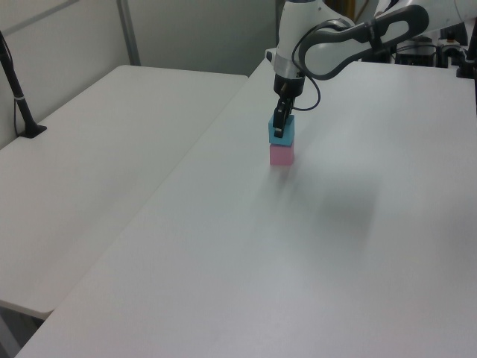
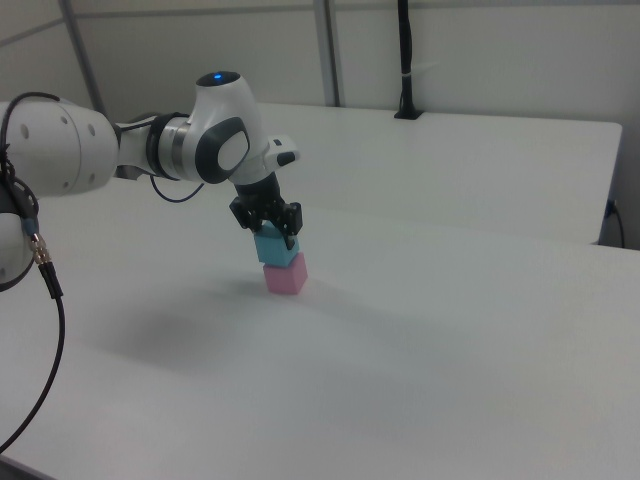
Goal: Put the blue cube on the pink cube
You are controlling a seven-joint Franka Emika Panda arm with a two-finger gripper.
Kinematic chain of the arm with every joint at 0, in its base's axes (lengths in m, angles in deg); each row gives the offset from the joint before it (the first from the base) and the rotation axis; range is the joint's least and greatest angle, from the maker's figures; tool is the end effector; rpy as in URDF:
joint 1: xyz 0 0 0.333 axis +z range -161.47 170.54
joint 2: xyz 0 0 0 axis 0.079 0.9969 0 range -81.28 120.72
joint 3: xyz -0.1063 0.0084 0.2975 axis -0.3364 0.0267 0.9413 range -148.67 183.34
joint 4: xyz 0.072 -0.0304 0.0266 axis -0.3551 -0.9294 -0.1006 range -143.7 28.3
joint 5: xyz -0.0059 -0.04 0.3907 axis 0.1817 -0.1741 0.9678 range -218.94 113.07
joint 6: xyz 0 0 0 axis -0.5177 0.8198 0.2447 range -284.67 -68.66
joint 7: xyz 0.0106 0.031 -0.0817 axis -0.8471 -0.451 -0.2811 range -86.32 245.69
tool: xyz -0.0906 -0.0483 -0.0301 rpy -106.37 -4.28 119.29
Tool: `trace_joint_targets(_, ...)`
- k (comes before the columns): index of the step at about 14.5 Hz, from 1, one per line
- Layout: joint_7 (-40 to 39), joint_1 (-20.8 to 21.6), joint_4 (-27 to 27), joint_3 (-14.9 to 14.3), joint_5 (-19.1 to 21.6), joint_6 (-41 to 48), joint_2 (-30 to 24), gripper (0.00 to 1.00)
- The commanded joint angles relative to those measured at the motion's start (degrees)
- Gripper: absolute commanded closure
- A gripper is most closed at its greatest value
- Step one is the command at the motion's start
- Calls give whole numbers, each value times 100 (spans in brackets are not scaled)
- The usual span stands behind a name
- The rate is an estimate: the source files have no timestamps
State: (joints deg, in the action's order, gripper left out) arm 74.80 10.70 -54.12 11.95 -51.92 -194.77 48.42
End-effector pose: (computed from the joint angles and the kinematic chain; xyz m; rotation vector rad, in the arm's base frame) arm 0.7117 0.0212 0.3934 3.0906 0.1632 0.2719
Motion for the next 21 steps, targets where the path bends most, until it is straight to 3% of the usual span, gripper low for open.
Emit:
trace_joint_targets(1,66,51,-148,-94,118,-225,-5,16)
trace_joint_targets(2,66,42,-139,-103,127,-225,-5,0)
trace_joint_targets(7,171,51,-121,-181,118,-137,-153,0)
trace_joint_targets(10,759,60,-139,-191,57,606,-811,0)
trace_joint_targets(16,883,-141,-156,-147,-75,3060,-2393,0)
trace_joint_targets(21,1306,-441,-340,-24,-251,3564,-2948,0)
